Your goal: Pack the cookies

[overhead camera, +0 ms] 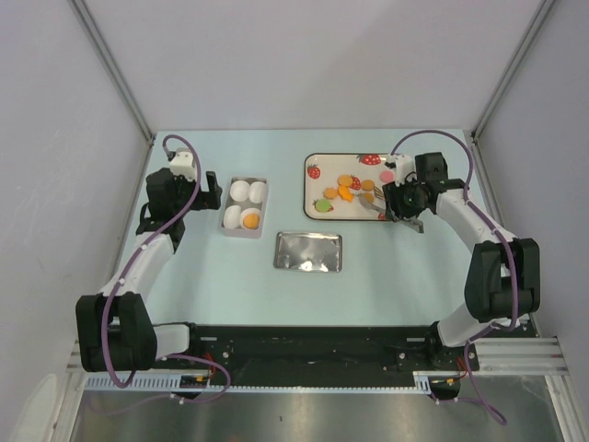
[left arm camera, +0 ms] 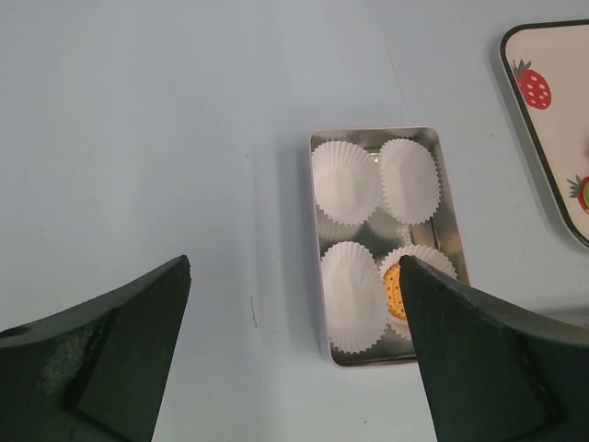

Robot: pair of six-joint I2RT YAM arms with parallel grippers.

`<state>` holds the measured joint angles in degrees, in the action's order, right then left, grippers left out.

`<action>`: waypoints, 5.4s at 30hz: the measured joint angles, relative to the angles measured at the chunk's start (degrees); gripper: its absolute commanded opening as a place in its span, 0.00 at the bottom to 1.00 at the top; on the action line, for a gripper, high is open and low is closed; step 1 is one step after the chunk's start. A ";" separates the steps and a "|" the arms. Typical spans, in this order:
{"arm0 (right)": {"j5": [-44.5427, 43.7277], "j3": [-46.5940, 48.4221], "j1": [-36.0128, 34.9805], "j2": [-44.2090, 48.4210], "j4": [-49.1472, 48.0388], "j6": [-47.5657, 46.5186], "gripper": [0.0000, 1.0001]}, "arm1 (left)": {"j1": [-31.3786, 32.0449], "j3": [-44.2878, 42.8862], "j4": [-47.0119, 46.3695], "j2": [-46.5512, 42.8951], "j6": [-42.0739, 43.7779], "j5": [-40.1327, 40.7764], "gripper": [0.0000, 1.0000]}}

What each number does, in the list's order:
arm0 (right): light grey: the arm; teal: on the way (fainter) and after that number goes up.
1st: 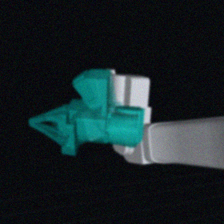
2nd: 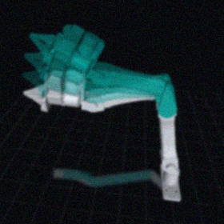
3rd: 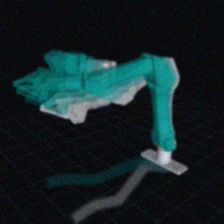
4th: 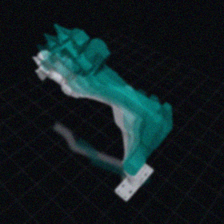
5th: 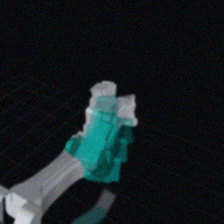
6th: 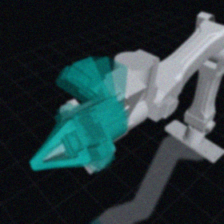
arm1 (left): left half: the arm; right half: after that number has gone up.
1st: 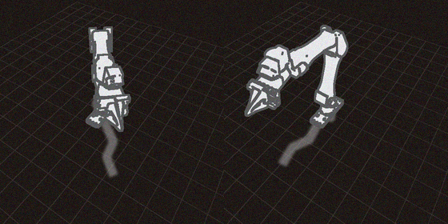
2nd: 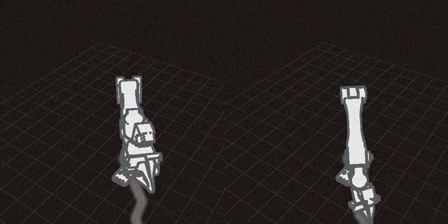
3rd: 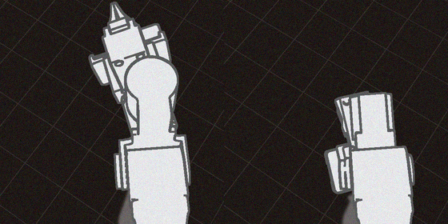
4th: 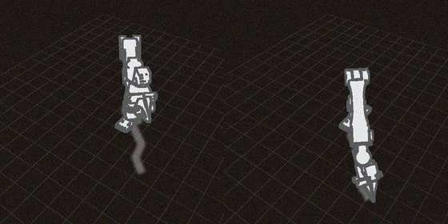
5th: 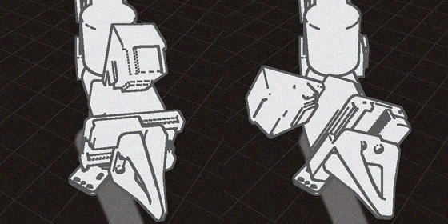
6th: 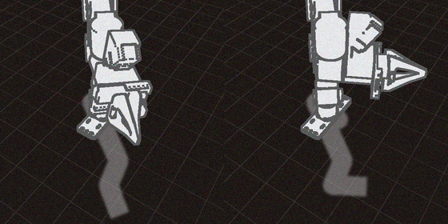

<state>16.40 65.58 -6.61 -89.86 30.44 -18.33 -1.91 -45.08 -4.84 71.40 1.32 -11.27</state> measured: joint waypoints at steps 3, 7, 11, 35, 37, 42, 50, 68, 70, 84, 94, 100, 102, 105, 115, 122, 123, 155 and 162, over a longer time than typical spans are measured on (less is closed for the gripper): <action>0.00 0.00 0.04 -0.63 -0.35 0.02 0.53 | 0.00 0.00 -0.02 0.00 -0.02 0.00 1.00; 0.04 0.00 0.07 -1.27 -0.50 0.02 0.53 | 0.00 0.00 -0.17 0.00 -0.02 -0.02 1.00; 0.02 0.00 0.07 -1.75 -0.90 0.02 0.52 | 0.00 0.00 -0.20 0.07 -0.02 -0.09 1.00; 0.79 0.00 0.07 -3.45 -1.57 0.22 0.48 | 0.00 0.00 -0.20 0.09 -0.02 -0.07 1.00; 0.94 0.00 0.09 -3.48 -1.55 0.22 0.46 | 0.00 0.00 -0.20 0.09 -0.02 -0.07 1.00; 1.07 0.00 0.09 -3.45 -1.53 0.26 0.42 | 0.00 0.00 -0.20 0.09 -0.02 -0.07 1.00; 1.31 0.33 0.11 -3.15 -0.81 0.72 0.40 | 0.00 0.02 -0.20 0.09 -0.02 -0.04 1.00; 2.64 10.14 -3.30 1.77 3.76 2.51 0.41 | 0.00 0.04 -0.20 0.09 -0.04 -0.37 1.00; 2.16 12.17 -5.86 1.75 4.42 3.06 0.41 | 0.00 0.04 -0.20 0.07 -0.04 -0.57 1.00; -2.40 33.90 -25.70 -13.00 5.75 4.74 0.41 | -0.22 0.92 -0.66 -0.33 -1.62 1.25 1.00; -3.02 39.52 -34.95 -21.33 5.99 4.81 0.41 | -3.63 1.38 -1.29 -1.33 -3.52 5.57 1.00; -2.97 41.97 -38.97 -24.74 5.97 4.83 0.41 | -4.68 1.38 -1.46 -1.33 -4.39 7.02 1.00; -2.78 42.51 -40.00 -25.81 5.99 4.85 0.41 | -4.76 1.38 -1.49 -1.33 -4.42 7.13 1.00; -2.36 42.86 -40.94 -27.30 5.95 4.96 0.41 | -4.81 1.38 -1.51 -1.33 -4.42 7.10 1.00; -1.92 43.80 -41.94 -30.82 6.10 5.25 0.41 | -4.98 1.38 -1.49 -1.33 -4.42 7.06 1.00; -1.66 44.85 -41.99 -31.87 6.01 5.25 0.41 | -5.03 1.40 -1.49 -1.33 -4.39 7.04 1.00; -1.57 44.87 -42.01 -31.98 6.01 5.25 0.41 | -5.03 1.38 -1.49 -1.33 -4.39 7.04 1.00; -1.79 48.06 -42.71 -35.60 6.21 5.01 0.45 | -5.27 1.38 -1.49 -1.33 -4.37 6.58 1.00; -2.21 49.31 -42.71 -36.24 6.62 4.74 0.49 | -5.31 1.38 -1.51 -1.33 -4.37 6.56 0.99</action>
<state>14.20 114.89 -49.32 -126.10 37.06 -13.58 -7.22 -43.70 -6.35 70.06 -3.05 -4.71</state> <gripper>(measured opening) 0.481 0.996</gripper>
